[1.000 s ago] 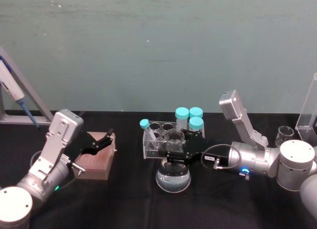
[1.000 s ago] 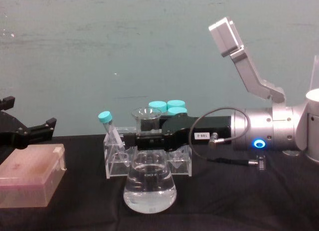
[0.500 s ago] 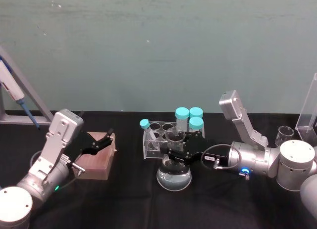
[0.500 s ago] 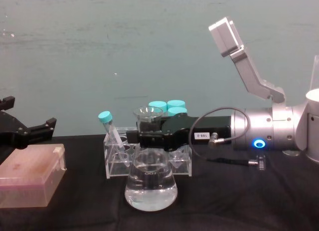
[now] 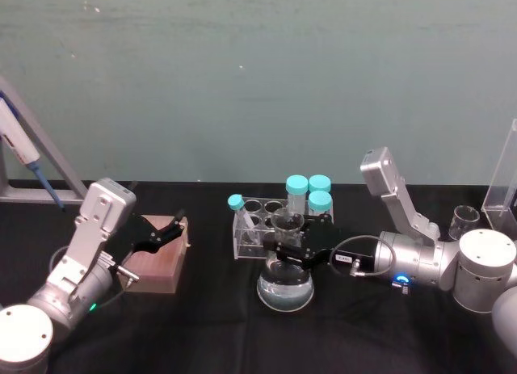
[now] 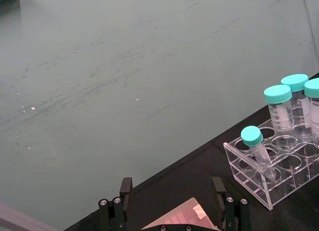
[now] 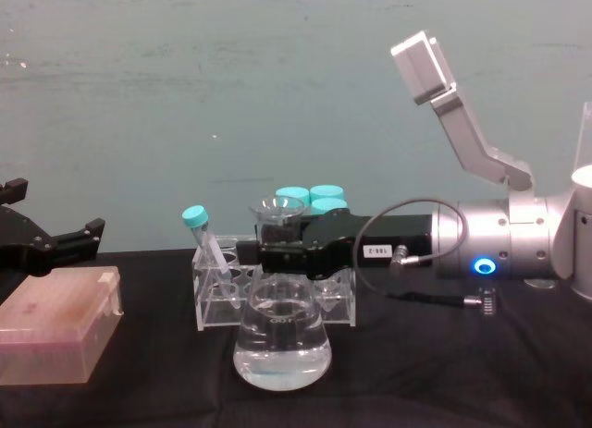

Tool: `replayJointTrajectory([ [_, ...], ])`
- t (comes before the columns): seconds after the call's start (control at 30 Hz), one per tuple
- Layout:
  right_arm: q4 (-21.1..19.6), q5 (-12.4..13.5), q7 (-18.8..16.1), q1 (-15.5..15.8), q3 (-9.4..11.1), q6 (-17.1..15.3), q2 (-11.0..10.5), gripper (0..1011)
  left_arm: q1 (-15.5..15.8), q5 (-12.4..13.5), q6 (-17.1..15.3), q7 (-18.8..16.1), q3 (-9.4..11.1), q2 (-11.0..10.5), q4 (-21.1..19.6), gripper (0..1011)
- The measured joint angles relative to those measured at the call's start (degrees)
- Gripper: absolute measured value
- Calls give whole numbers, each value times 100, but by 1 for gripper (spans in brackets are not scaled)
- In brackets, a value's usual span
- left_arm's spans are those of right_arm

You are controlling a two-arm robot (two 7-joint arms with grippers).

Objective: Place the experimental apparatus aside using one hand.

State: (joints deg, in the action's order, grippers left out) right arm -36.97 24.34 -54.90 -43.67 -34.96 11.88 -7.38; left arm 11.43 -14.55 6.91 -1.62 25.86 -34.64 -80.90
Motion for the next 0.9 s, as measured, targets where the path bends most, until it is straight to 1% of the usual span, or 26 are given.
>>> replayJointTrajectory([
  [0.27, -91, 15, -5, 48, 46, -17, -45, 453, 0, 0, 0, 0, 0, 0, 0, 1000],
  [0.53, -284, 64, 25, 156, 92, -87, -147, 453, 0, 0, 0, 0, 0, 0, 0, 1000],
  [0.7, -478, 112, 80, 256, 125, -163, -242, 453, 0, 0, 0, 0, 0, 0, 0, 1000],
  [0.77, -654, 144, 130, 335, 143, -216, -335, 453, 0, 0, 0, 0, 0, 0, 0, 1000],
  [0.9, -870, 179, 227, 446, 166, -288, -451, 453, 0, 0, 0, 0, 0, 0, 0, 1000],
])
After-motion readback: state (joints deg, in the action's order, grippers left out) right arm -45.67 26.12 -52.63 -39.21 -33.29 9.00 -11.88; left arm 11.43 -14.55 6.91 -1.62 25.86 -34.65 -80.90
